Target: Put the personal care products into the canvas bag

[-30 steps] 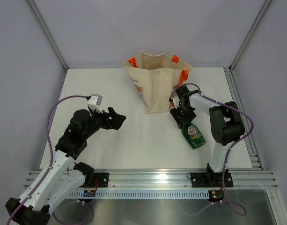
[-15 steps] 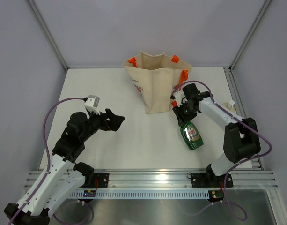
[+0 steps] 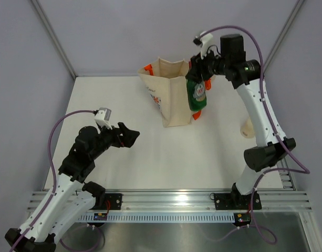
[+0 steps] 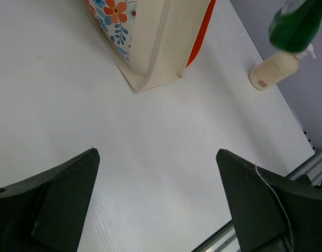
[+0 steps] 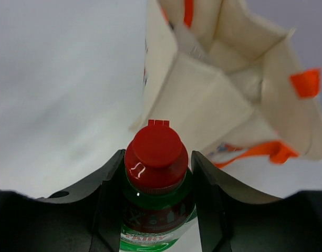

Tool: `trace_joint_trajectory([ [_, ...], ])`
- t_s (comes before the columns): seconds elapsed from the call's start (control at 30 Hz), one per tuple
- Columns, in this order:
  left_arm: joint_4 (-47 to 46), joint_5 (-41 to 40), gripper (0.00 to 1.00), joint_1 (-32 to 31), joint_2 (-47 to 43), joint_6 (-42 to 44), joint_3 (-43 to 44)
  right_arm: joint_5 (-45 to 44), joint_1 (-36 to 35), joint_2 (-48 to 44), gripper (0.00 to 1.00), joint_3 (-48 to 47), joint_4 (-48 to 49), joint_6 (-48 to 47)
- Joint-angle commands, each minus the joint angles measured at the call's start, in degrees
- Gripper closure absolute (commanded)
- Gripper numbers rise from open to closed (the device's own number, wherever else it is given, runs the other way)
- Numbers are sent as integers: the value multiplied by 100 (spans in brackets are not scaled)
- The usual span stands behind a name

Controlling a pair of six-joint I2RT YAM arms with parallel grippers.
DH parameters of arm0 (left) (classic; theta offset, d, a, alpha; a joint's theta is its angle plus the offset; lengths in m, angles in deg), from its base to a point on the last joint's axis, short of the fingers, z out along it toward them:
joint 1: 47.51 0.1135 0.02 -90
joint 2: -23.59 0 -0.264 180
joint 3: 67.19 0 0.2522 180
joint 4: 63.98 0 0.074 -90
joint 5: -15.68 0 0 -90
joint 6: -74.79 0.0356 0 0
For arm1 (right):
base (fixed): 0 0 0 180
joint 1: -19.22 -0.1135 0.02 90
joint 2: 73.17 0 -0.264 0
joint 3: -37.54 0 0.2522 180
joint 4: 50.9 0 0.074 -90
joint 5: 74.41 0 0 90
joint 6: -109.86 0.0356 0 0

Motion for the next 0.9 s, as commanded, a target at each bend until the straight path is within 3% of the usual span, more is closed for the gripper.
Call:
trace_joint_trajectory([
  [0.0, -119, 21, 1, -10, -40, -140, -5, 264, 29, 915, 100, -2105, 520, 653],
  [0.07, -145, 12, 1, -19, -48, -175, -14, -87, 20, 1689, 100, -3324, 817, 777],
  [0.13, -233, -5, 1, -10, -49, -193, -58, -560, 20, 2340, 100, -3839, 1222, 944],
  [0.27, -338, -40, 1, -10, 100, -140, -84, -1370, 29, 2798, 100, -3771, 3300, 1102],
  [0.43, -417, 12, 1, -10, 434, 0, 47, -1723, 20, 3852, 100, -4649, 3896, 971],
  [0.6, -663, 144, 1, -10, 672, 62, 21, -1767, 81, 3678, 100, -3473, 4335, 707],
  [0.7, -760, 241, 1, -10, 760, 97, 21, -1346, 178, 3494, 100, -3148, 3940, 961],
  [0.77, -795, 258, 1, -10, 778, 124, 4, -679, 196, 3213, 100, -2440, 3783, 893],
  [0.83, -857, 180, 1, -10, 760, 176, -5, -57, 187, 2739, 86, -1954, 3633, 778],
  [0.87, -866, 153, 1, -10, 760, 194, -5, 60, 169, 2624, 71, -1638, 3432, 682],
])
